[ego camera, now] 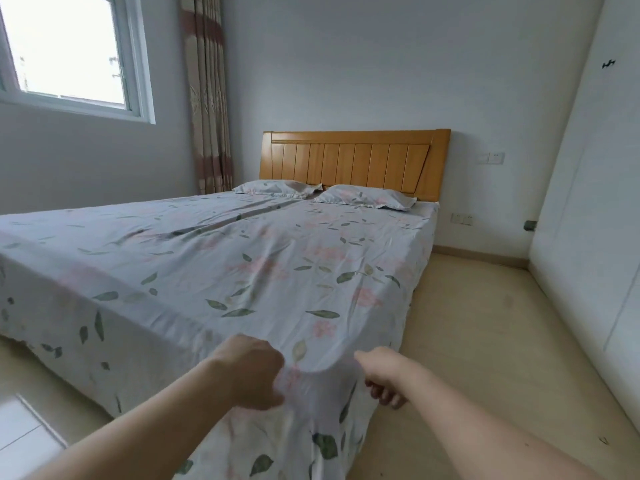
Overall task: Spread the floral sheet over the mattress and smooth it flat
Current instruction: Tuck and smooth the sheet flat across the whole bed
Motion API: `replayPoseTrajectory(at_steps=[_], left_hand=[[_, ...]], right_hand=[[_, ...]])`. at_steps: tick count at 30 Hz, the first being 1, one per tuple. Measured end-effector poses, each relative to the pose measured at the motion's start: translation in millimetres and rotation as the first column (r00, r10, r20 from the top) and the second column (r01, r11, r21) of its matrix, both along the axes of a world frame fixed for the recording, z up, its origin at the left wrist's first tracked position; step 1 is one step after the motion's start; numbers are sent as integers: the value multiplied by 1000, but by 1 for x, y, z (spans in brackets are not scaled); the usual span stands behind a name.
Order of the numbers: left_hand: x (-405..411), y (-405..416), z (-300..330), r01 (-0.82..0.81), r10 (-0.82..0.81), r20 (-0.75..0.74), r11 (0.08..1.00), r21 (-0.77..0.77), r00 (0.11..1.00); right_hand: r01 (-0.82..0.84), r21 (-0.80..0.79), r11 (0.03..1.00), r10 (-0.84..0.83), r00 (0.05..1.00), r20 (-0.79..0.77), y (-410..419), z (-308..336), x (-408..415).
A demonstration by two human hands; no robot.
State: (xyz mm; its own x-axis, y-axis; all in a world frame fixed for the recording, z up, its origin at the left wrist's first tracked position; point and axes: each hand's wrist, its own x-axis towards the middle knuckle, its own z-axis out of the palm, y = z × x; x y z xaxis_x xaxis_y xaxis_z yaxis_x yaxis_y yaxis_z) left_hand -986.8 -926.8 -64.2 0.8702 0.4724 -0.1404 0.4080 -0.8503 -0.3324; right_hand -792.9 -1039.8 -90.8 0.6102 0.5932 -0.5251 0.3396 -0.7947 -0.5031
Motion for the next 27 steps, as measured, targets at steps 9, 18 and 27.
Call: replayPoseTrajectory(at_steps=[9, 18, 27], left_hand=[[37, -54, -16, 219, -214, -154, 976, 17, 965], [39, -63, -6, 182, -195, -159, 979, -92, 968], [14, -29, -10, 60, -48, 56, 969, -240, 997]], right_hand=[[160, 229, 960, -136, 984, -119, 21, -50, 1], [-156, 38, 987, 157, 987, -35, -10, -10, 10], [-200, 109, 974, 116, 847, 519, 48, 28, 31]])
